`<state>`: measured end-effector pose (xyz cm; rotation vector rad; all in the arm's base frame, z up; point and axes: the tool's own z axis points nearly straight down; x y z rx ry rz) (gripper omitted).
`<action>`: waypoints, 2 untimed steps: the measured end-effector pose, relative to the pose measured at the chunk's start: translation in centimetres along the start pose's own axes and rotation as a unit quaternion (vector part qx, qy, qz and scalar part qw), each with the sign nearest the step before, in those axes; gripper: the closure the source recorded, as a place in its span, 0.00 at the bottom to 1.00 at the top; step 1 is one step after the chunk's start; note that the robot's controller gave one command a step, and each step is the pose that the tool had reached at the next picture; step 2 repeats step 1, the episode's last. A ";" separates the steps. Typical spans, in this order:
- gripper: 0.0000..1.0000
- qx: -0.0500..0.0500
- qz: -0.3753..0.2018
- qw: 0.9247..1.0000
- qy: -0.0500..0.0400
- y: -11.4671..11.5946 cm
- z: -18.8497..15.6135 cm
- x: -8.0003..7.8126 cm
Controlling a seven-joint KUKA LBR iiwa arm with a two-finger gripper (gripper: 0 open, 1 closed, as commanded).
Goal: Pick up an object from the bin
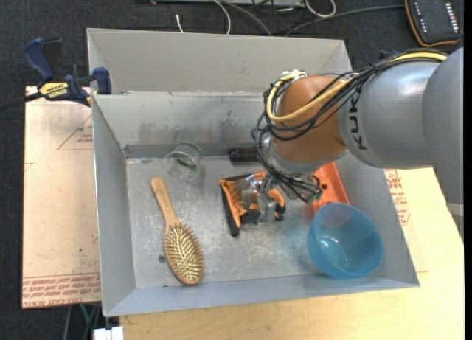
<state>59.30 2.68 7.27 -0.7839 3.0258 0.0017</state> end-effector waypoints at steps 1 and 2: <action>1.00 0.000 0.001 1.000 0.000 0.0 -0.1 0.0; 1.00 0.000 0.001 1.000 0.000 0.0 -0.1 0.0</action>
Offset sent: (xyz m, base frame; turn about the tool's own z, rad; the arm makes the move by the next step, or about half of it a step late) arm 0.0002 -0.0001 0.0092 0.0010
